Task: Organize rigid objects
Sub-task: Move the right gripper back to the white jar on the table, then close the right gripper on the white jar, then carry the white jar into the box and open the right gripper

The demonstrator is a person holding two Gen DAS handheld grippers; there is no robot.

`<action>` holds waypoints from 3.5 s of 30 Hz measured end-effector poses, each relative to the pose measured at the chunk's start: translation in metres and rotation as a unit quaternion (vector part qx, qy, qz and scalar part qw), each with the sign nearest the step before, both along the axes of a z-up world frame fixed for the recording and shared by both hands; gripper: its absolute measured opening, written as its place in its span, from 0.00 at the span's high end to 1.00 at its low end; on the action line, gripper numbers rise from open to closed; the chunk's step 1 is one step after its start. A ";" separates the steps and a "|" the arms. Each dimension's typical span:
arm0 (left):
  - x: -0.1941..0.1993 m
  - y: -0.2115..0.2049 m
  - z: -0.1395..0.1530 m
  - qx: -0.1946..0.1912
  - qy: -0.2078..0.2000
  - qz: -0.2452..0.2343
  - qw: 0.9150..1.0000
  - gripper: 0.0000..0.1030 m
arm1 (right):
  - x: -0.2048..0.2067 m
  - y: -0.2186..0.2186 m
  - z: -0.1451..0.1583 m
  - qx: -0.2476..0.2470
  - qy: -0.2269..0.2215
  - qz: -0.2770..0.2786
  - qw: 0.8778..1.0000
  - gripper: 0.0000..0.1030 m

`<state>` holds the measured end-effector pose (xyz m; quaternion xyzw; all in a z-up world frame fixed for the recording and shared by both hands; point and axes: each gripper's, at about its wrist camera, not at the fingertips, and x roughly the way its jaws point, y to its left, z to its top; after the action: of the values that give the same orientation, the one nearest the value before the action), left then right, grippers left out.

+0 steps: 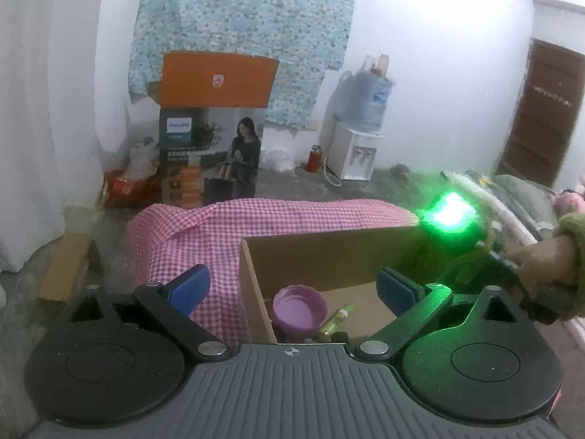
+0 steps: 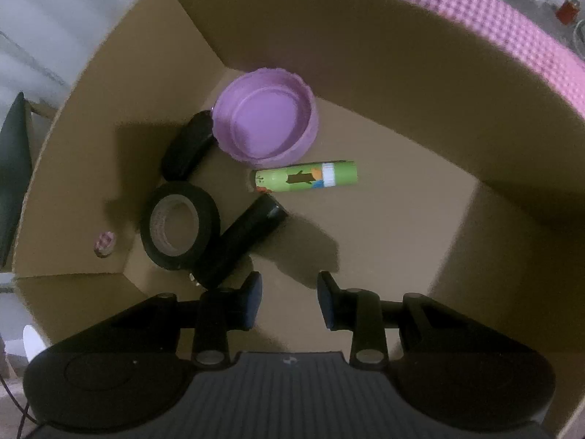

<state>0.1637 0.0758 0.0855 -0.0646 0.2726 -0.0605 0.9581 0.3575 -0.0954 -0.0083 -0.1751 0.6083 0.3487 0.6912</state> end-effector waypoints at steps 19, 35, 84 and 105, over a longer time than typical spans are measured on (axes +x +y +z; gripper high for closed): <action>-0.082 -0.044 0.018 0.008 -0.027 -0.036 0.999 0.00 | -0.159 -0.132 0.095 0.252 -0.192 -0.095 0.944 0.35; -0.110 -0.060 -0.063 0.050 0.027 -0.004 0.998 0.04 | -0.237 -0.087 0.040 0.361 -0.165 -0.115 0.911 0.35; -0.110 -0.072 0.017 0.084 -0.090 -0.037 0.992 0.48 | -0.259 -0.036 0.110 0.354 -0.283 -0.007 0.891 0.43; 0.117 -0.129 -0.024 0.010 0.047 -0.127 0.991 0.48 | -0.032 -0.112 0.093 0.324 -0.188 -0.143 0.916 0.46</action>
<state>0.2804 -0.0528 0.0614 -0.0223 0.3241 -0.1761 0.9292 0.3254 -0.2072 0.0844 0.0853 0.3394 0.3851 0.8540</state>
